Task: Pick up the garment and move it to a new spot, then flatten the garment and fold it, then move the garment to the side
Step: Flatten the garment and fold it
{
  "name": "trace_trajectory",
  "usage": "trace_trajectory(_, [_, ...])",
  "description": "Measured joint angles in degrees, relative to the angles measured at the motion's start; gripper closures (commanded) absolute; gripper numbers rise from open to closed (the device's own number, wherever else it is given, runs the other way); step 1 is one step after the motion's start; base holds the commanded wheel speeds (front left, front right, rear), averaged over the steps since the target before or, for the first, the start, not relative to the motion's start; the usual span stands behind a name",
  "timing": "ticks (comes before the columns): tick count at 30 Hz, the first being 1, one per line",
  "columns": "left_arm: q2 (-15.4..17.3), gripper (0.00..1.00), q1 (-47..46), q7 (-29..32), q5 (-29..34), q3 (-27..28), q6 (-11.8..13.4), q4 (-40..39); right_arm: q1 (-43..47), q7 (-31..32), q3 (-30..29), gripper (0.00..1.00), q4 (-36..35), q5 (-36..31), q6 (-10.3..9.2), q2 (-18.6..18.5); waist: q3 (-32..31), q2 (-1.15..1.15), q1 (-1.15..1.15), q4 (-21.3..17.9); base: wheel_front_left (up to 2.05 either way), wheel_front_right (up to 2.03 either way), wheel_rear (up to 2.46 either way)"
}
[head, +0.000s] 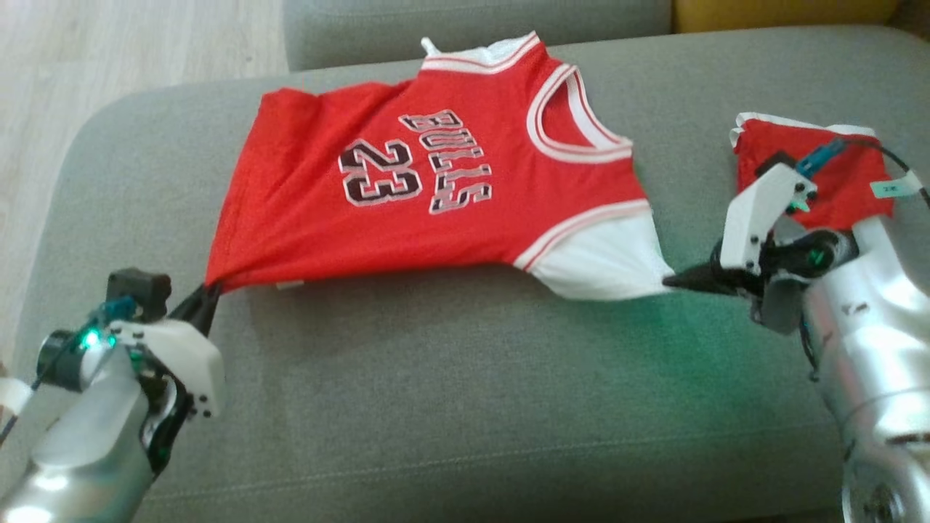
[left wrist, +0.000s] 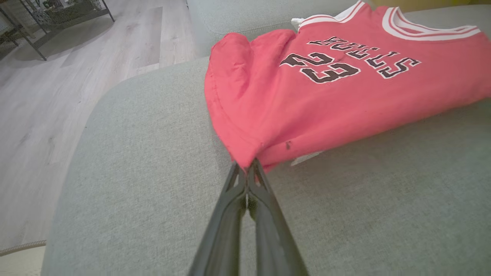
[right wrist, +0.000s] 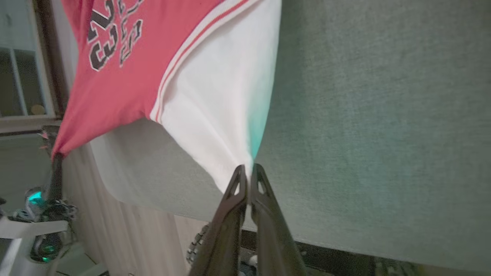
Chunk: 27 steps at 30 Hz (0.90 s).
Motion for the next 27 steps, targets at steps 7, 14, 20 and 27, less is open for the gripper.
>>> trace_trajectory(7, [0.10, 1.00, 4.57, -0.25, 0.00, -1.90, -0.26, -1.66, 12.05, 6.20, 6.22, 1.00, -14.51, -1.41, 0.00, -3.43, -2.19, 0.00, 0.00, -0.06, 0.00, 0.00, 0.00])
trace_trajectory(14, [1.25, 1.00, 9.44, 1.66, -0.32, -4.01, -1.27, -5.46, 25.15, 13.22, 5.89, 1.00, -32.15, -0.34, 0.00, -5.58, -3.52, 0.00, 0.00, -0.04, 0.00, 0.00, 0.00])
trace_trajectory(20, [3.97, 1.00, 13.33, 4.66, -2.32, -5.50, -1.81, -10.78, 32.94, 19.14, 1.49, 1.00, -43.93, -1.37, 0.00, -5.24, -3.89, 0.00, 0.00, 0.34, 0.00, 0.00, 0.00])
trace_trajectory(27, [7.95, 1.00, 17.33, 8.76, -4.50, -6.22, -2.03, -18.39, 39.37, 26.10, -2.41, 1.00, -54.89, -3.38, 0.00, -2.46, -3.90, 0.00, 0.00, 0.71, 0.00, 0.00, 0.00])
